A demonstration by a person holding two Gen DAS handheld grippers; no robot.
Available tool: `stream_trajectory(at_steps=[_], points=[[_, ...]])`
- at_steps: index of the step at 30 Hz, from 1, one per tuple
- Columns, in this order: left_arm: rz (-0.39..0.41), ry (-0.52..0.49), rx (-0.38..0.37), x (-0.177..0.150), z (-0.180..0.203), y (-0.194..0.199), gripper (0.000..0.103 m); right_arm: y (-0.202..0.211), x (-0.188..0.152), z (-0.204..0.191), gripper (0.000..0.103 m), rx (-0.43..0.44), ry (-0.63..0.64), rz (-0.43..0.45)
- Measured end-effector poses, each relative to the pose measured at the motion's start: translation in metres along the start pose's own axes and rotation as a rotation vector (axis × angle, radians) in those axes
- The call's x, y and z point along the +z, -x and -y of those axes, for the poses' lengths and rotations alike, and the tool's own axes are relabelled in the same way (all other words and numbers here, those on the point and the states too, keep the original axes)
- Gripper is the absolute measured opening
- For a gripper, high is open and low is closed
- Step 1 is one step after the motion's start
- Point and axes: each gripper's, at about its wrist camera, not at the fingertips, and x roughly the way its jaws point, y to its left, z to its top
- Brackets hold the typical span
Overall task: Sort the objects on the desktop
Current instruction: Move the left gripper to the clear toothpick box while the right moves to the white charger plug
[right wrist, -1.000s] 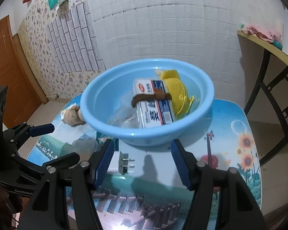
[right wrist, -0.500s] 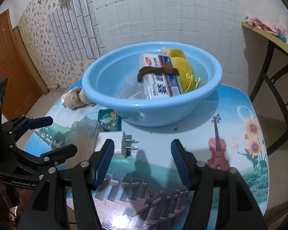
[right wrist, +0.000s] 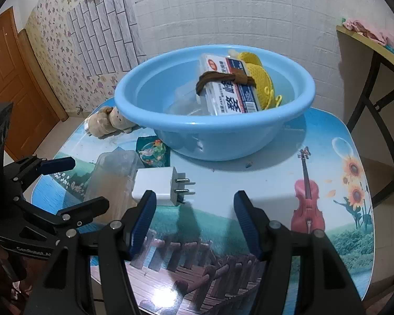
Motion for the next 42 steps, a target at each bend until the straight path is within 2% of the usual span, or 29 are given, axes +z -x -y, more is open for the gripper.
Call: stream_trajectory(at_steps=[12,22,29,42], points=[[-0.001,-0.023,-0.062,-0.003,0.008,-0.001,0.099,-0.004,-0.004,0.002,0.061,-0.003,-0.004,-0.017],[-0.003,-0.011,-0.054,-0.01,0.001,0.005,0.099,-0.004,-0.007,0.004,0.061,-0.004,-0.009,-0.018],[-0.003,-0.006,-0.079,-0.016,-0.001,0.006,0.099,-0.006,-0.009,0.003,0.061,0.003,-0.008,-0.022],[-0.018,-0.023,-0.132,-0.003,0.021,-0.012,0.099,-0.013,-0.008,-0.005,0.061,0.021,0.008,-0.036]])
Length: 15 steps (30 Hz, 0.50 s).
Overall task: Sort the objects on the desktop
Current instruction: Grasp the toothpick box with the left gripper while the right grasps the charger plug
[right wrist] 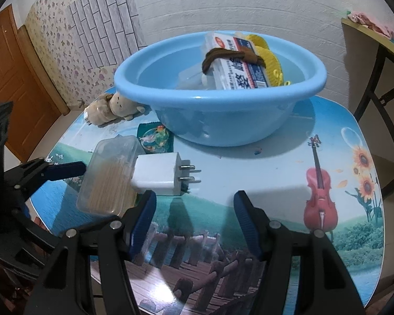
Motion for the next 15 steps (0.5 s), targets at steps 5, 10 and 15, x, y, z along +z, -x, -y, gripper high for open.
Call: stream_trajectory(at_steps=[5,10,15], points=[[0.013,-0.004,0.007,-0.001,-0.002,-0.002,0.093,0.002,0.002,0.001,0.061,0.005,-0.008,0.013],[0.025,0.008,0.02,-0.005,-0.019,0.007,0.075,-0.003,0.005,-0.002,0.075,0.007,-0.015,0.019],[0.023,0.055,0.055,-0.009,-0.039,0.011,0.073,-0.013,0.009,-0.018,0.089,0.02,0.03,0.016]])
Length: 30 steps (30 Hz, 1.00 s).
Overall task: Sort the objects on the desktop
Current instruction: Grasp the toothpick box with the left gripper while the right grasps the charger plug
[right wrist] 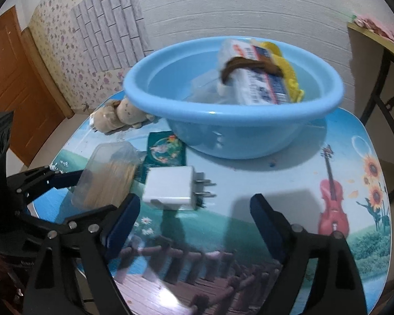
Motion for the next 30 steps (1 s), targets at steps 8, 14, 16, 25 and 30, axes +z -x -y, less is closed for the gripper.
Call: stream_trajectory(at_steps=[8,14,16,25,30], points=[[0.007,-0.001,0.046,0.001,-0.01,0.001,0.073,-0.017,0.007,-0.012,0.09,-0.017,0.028,-0.012],[0.005,-0.007,0.051,0.002,-0.016,0.001,0.073,-0.033,0.006,-0.021,0.09,-0.035,0.055,-0.038],[0.0,0.0,0.054,0.002,-0.017,-0.002,0.073,-0.036,0.006,-0.022,0.09,-0.045,0.064,-0.033],[-0.012,0.007,0.07,0.003,-0.015,-0.012,0.073,-0.032,0.006,-0.011,0.061,-0.007,0.05,-0.031],[-0.012,0.005,0.097,0.007,-0.013,-0.019,0.073,-0.028,0.001,-0.007,0.061,-0.005,0.047,-0.031]])
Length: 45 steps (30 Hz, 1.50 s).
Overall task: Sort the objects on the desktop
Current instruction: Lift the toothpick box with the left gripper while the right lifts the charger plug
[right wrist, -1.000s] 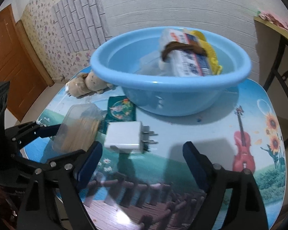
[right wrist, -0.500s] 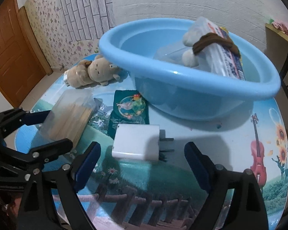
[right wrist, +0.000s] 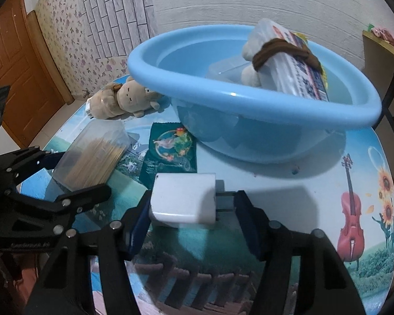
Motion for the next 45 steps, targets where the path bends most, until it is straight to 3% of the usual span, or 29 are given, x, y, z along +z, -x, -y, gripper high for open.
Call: stream_trajectory(at_steps=[2,4,13,45], points=[[0.003,-0.013,0.011,0.001,0.003,-0.002,0.073,0.002,-0.002,0.002,0.061,-0.001,-0.003,0.0],[0.013,-0.016,0.01,0.002,0.004,-0.001,0.065,0.005,-0.003,0.005,0.061,-0.003,-0.005,0.001],[0.014,-0.042,-0.023,-0.007,0.016,0.009,0.065,0.019,-0.012,0.015,0.061,-0.014,-0.021,0.011],[-0.01,-0.041,-0.003,-0.013,0.015,0.011,0.065,0.022,-0.02,0.014,0.061,-0.024,-0.011,-0.041]])
